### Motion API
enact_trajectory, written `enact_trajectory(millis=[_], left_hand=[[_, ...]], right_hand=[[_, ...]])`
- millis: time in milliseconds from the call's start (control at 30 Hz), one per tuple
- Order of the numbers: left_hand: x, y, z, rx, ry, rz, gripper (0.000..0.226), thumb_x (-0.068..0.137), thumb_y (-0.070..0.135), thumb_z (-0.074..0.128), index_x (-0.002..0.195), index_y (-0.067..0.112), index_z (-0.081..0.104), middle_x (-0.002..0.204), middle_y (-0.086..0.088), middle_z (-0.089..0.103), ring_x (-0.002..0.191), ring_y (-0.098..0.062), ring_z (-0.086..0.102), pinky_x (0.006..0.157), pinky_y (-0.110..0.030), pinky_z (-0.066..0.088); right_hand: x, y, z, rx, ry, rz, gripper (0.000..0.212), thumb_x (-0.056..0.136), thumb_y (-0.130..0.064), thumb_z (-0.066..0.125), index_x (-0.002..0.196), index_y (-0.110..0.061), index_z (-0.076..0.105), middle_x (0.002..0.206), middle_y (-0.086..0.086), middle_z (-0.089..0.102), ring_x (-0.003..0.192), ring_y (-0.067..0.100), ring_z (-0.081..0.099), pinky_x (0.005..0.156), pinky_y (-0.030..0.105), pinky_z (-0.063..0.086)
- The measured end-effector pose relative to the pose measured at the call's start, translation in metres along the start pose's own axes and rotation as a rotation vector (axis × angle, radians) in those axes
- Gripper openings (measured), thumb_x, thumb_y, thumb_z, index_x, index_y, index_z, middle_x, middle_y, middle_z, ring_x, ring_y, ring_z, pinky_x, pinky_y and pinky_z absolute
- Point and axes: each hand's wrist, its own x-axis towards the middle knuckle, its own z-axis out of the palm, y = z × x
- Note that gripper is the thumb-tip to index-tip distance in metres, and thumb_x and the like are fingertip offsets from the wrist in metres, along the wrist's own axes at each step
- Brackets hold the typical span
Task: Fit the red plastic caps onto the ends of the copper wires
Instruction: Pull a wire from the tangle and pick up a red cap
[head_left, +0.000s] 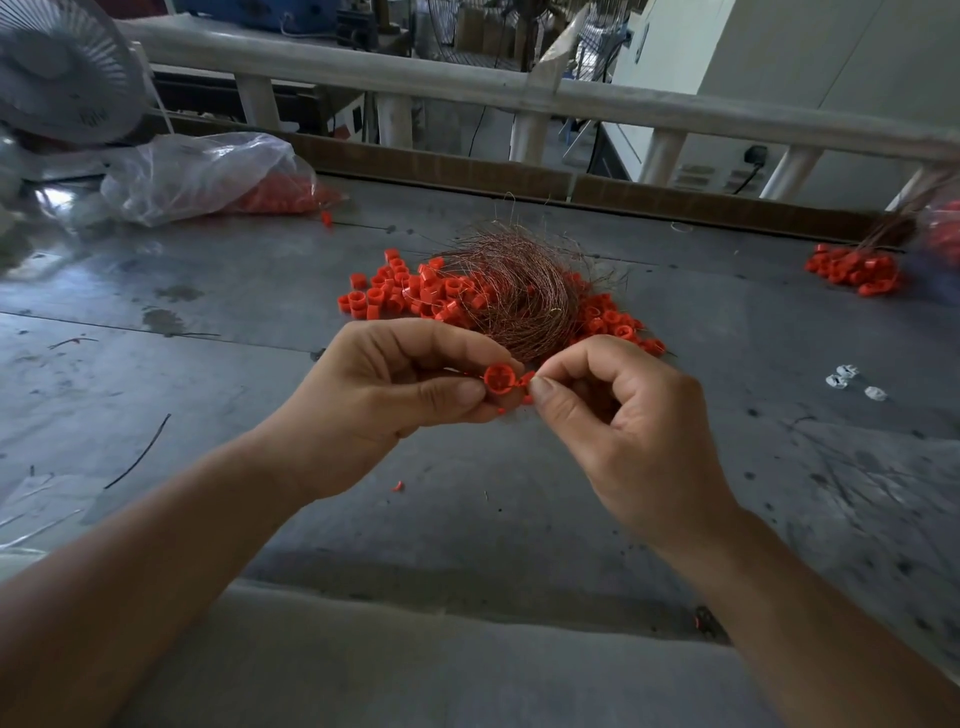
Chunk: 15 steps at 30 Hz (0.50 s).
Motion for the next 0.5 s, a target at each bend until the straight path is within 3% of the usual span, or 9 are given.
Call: enact_trajectory(millis=[333, 500], left_hand=[[0.0007, 0.0003, -0.0003, -0.032, -0.004, -0.014, 0.026, 0.063, 0.014, 0.07, 0.088, 0.015, 0.075, 0.082, -0.006, 0.073, 0.079, -0.016, 0.07, 0.067, -0.019, 0.054], [0.0, -0.0001, 0.0008, -0.039, -0.023, -0.04, 0.026, 0.061, 0.012, 0.069, 0.086, 0.017, 0.076, 0.077, -0.003, 0.073, 0.077, -0.013, 0.07, 0.066, -0.018, 0.054]], right_hand=[[-0.0004, -0.0011, -0.001, 0.023, -0.02, -0.012, 0.01, 0.077, -0.015, 0.06, 0.068, -0.012, 0.063, 0.064, -0.003, 0.059, 0.059, 0.009, 0.052, 0.054, 0.018, 0.041], [-0.0007, -0.0021, -0.0024, 0.151, -0.047, 0.069, 0.009, 0.074, -0.01, 0.057, 0.071, -0.015, 0.064, 0.058, -0.014, 0.053, 0.053, 0.001, 0.049, 0.05, 0.008, 0.034]])
